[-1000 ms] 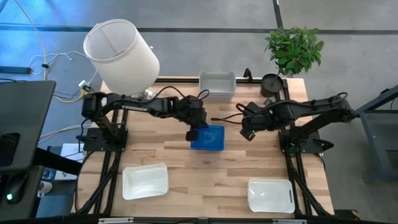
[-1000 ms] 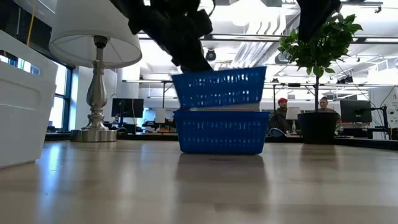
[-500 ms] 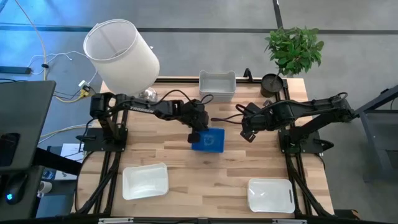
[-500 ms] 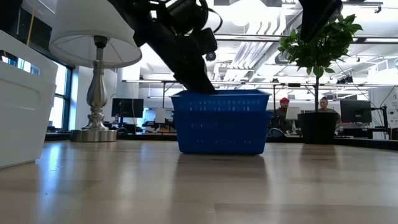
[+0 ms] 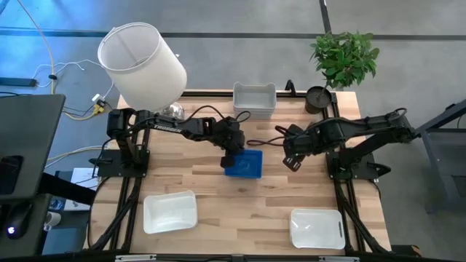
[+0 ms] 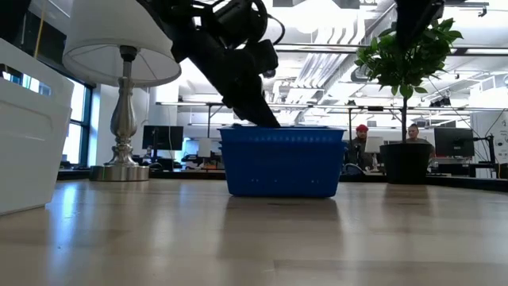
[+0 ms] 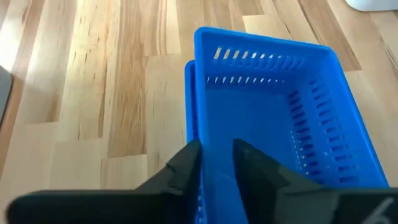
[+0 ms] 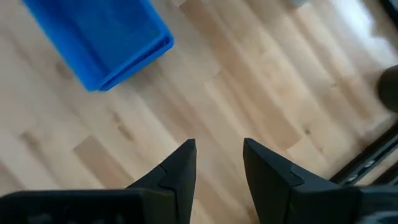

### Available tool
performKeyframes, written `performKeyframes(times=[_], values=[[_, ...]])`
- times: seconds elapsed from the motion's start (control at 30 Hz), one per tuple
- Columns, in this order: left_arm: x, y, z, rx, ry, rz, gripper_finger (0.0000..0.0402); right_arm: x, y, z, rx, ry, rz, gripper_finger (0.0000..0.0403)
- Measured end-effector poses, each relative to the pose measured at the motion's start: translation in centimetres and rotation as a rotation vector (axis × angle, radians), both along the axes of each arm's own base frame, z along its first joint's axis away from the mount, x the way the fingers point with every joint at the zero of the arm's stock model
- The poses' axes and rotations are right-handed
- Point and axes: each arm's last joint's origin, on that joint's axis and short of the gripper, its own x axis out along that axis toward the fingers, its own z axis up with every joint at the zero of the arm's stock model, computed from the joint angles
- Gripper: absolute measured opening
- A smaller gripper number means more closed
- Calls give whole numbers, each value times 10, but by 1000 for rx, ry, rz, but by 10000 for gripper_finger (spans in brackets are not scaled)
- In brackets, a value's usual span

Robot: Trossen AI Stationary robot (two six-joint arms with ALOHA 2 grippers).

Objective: Stack baskets by color
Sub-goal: Stack the bottom blue bin on the blue bin, then stack the right white bin on the white bin

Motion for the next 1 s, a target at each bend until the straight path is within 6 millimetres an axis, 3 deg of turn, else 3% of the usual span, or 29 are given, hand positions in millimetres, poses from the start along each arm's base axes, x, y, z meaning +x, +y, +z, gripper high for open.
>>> performKeyframes(times=[0.3, 0.73, 1.0], values=[[2, 1, 8, -38, 23, 36, 159, -8, 35, -1, 117, 11, 75, 119], [11, -10, 54, -36, 102, -25, 152, -21, 110, -23, 156, 129, 212, 119], [-2, -20, 87, -27, 117, -53, 152, -23, 147, -49, 169, 260, 260, 119]])
